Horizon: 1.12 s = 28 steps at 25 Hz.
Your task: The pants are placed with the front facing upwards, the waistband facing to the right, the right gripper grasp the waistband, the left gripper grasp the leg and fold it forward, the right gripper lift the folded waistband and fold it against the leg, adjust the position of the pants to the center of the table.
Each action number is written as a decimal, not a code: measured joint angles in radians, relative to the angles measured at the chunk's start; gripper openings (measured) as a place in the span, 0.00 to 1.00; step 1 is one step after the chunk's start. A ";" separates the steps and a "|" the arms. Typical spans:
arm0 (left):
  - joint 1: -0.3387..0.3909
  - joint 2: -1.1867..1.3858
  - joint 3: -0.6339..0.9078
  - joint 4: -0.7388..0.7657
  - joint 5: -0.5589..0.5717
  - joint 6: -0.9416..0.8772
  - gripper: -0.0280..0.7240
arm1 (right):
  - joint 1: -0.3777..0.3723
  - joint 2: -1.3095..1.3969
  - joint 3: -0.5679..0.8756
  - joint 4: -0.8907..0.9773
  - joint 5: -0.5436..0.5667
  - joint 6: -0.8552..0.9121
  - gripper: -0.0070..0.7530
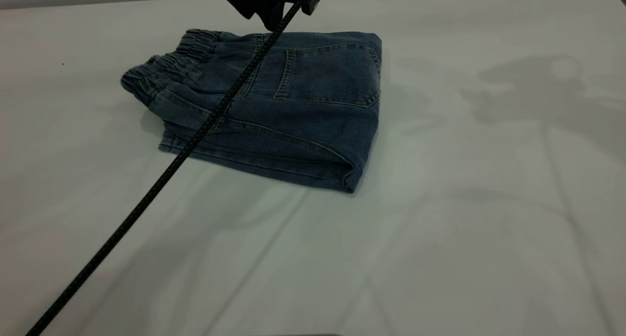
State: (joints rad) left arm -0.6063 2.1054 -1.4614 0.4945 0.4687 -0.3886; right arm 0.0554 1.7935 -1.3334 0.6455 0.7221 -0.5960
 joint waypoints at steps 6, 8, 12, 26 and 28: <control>0.016 0.050 0.000 0.022 0.001 -0.014 0.38 | 0.000 0.000 0.000 -0.002 0.042 0.003 0.76; 0.032 0.072 0.000 0.022 0.001 -0.029 0.38 | 0.000 0.000 0.000 -0.002 0.061 0.007 0.76; 0.079 0.118 0.000 -0.010 0.008 -0.028 0.38 | 0.000 0.000 0.000 -0.002 0.102 0.007 0.76; 0.096 0.183 -0.002 -0.445 0.138 0.195 0.38 | 0.000 0.000 0.000 -0.002 0.166 0.011 0.76; 0.097 0.183 -0.003 -0.505 0.160 0.198 0.38 | 0.000 0.000 0.000 -0.002 0.167 0.011 0.76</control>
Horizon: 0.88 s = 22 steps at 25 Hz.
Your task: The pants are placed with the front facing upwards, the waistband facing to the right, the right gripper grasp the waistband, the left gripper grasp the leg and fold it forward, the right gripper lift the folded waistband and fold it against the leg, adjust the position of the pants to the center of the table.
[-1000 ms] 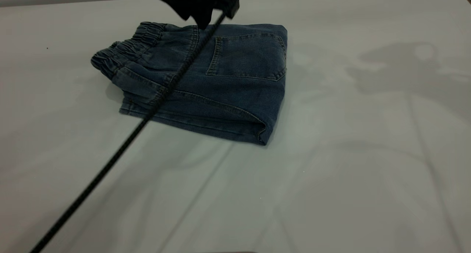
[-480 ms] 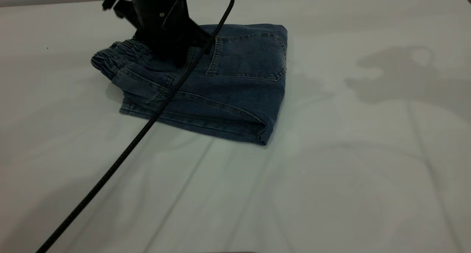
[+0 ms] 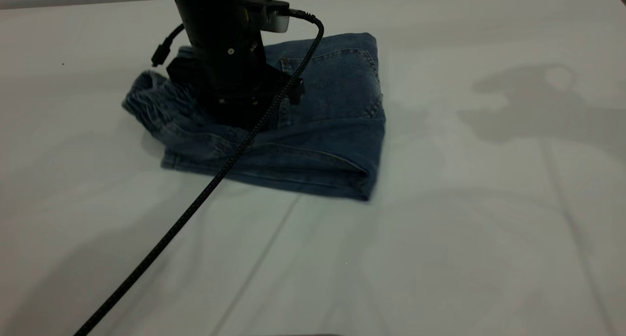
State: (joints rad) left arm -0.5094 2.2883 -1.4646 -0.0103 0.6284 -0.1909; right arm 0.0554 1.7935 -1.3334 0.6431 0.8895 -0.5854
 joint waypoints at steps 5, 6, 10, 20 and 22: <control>-0.012 0.000 0.000 -0.094 0.014 0.000 0.38 | 0.000 0.000 0.000 0.000 0.001 -0.001 0.76; -0.018 0.000 0.000 -0.112 0.016 0.000 0.38 | 0.000 0.000 0.000 0.000 0.002 -0.001 0.76; -0.037 -0.007 0.000 -0.154 0.020 0.003 0.38 | 0.000 0.000 0.000 0.000 0.004 -0.001 0.76; -0.040 -0.382 0.000 -0.049 0.049 0.105 0.38 | 0.000 -0.148 0.000 -0.003 0.089 0.007 0.76; -0.040 -0.499 0.000 0.010 0.072 0.129 0.38 | 0.000 -0.223 0.000 -0.006 0.139 0.029 0.76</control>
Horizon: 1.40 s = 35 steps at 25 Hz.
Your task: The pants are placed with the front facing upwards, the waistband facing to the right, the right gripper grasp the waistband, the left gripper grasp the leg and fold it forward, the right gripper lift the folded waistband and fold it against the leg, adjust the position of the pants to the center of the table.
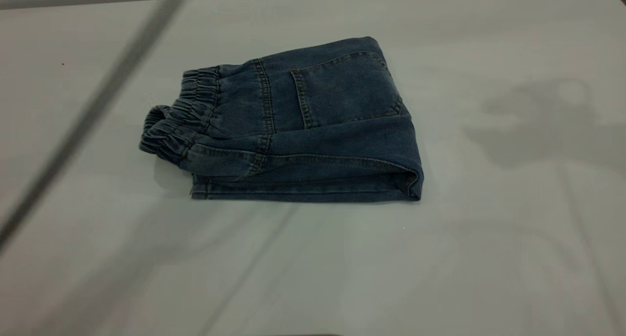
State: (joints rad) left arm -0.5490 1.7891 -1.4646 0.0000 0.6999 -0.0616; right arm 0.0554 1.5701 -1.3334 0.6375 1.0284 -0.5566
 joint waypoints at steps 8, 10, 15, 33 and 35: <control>0.000 -0.393 0.000 0.148 0.218 0.096 0.38 | 0.000 -0.355 0.000 -0.104 0.207 0.123 0.76; 0.000 -0.464 0.000 0.161 0.295 0.098 0.38 | 0.000 -0.454 0.000 -0.151 0.218 0.166 0.76; 0.000 -0.607 0.008 0.162 0.472 0.107 0.38 | 0.000 -0.679 0.030 -0.324 0.230 0.315 0.76; 0.000 -1.072 0.675 0.067 0.466 0.041 0.61 | 0.000 -1.327 0.756 -0.488 0.218 0.458 0.76; 0.000 -1.114 0.752 0.067 0.454 -0.002 0.63 | 0.000 -1.349 0.823 -0.488 0.181 0.458 0.76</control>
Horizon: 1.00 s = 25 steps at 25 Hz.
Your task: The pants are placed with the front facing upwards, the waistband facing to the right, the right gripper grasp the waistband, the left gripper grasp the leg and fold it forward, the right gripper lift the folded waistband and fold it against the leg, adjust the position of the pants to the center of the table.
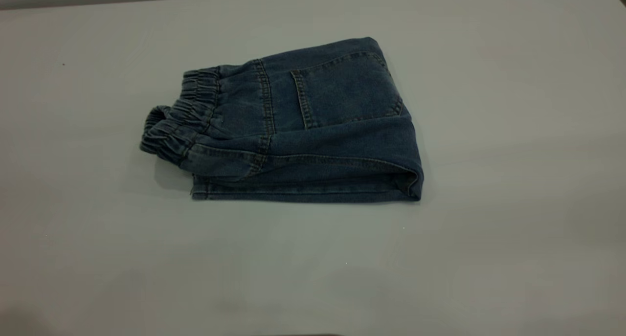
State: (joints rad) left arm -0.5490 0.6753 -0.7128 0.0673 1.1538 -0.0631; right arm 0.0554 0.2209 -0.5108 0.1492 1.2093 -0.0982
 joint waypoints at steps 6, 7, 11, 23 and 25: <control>0.000 -0.126 0.175 0.000 -0.053 -0.070 0.64 | 0.005 -0.013 0.030 -0.002 -0.087 0.026 0.76; 0.000 -0.147 0.198 0.000 -0.051 -0.071 0.64 | 0.005 -0.013 0.036 -0.004 -0.087 0.035 0.76; 0.000 -0.219 0.217 0.000 -0.046 -0.066 0.64 | 0.005 -0.014 0.040 -0.008 -0.084 0.052 0.76; 0.000 -0.312 0.217 0.000 -0.044 -0.007 0.61 | 0.005 -0.040 0.044 0.007 -0.084 0.055 0.76; 0.000 -0.313 0.217 0.000 -0.044 -0.007 0.61 | 0.005 -0.042 0.044 0.007 -0.084 0.055 0.76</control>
State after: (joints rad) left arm -0.5490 0.3625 -0.4955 0.0670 1.1101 -0.0697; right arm 0.0600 0.1791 -0.4671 0.1563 1.1251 -0.0436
